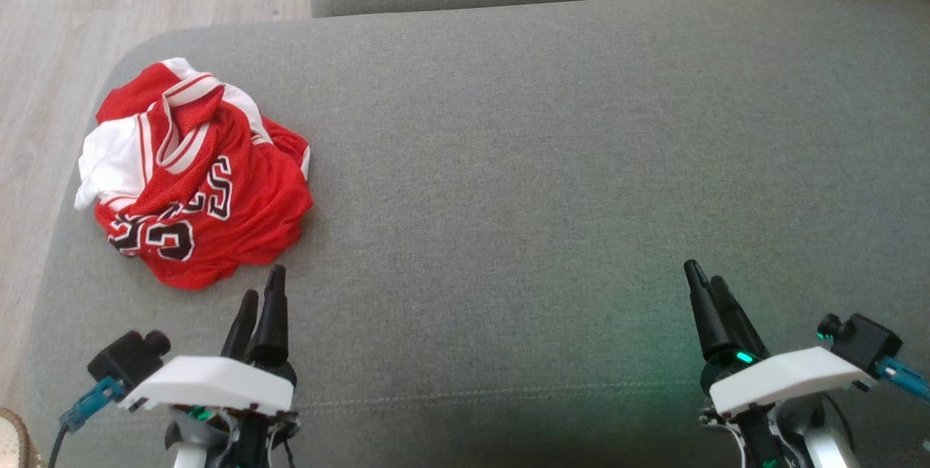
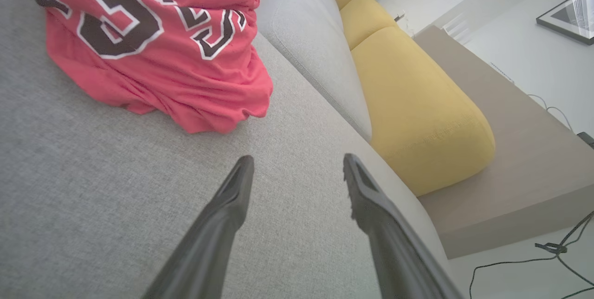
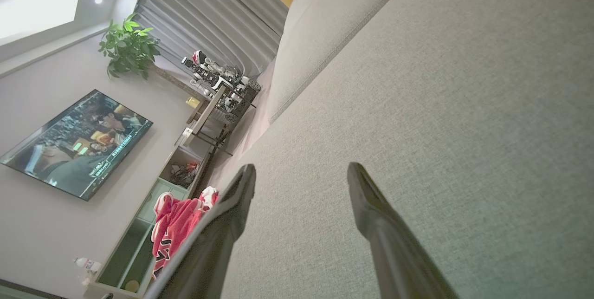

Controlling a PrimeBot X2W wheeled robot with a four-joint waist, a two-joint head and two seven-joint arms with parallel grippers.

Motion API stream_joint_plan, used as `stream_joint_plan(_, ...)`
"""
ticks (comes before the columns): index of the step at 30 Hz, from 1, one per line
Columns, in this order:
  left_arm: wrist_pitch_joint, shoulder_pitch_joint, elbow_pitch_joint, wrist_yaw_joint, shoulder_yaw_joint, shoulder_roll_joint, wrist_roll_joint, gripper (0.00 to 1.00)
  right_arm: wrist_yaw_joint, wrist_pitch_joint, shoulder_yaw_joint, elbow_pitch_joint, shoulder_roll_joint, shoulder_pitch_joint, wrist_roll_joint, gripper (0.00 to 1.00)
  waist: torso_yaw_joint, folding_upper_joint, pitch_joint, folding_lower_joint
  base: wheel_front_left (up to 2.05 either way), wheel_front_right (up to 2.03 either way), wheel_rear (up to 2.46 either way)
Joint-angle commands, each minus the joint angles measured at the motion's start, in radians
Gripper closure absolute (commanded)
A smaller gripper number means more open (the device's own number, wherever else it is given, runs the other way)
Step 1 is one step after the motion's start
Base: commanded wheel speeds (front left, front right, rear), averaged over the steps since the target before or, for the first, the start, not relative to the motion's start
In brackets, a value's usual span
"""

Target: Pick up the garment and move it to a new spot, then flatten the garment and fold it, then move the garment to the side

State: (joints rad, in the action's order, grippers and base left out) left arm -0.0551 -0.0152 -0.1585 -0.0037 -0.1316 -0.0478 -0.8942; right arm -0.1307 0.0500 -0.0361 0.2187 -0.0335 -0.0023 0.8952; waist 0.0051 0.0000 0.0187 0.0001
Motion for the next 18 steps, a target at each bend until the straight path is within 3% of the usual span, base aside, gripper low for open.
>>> stream_joint_plan(1, -0.008, 0.055, 0.044, 0.002, 0.009, -0.014, 0.018, 0.0, 0.0, 0.011, -0.013, -0.042, -0.008, -0.053, -0.018, 0.0, 0.0, 0.0, 0.0, -0.0001, 0.0, 0.0, 0.0)
stream_joint_plan(18, -0.057, 0.063, 0.098, 0.04, -0.07, -0.035, 0.231, 0.0, 0.0, 0.061, -0.048, -0.075, -0.01, -0.057, -0.214, 0.0, 0.001, 0.0, 0.002, -0.0001, 0.0, 0.0, 0.0)
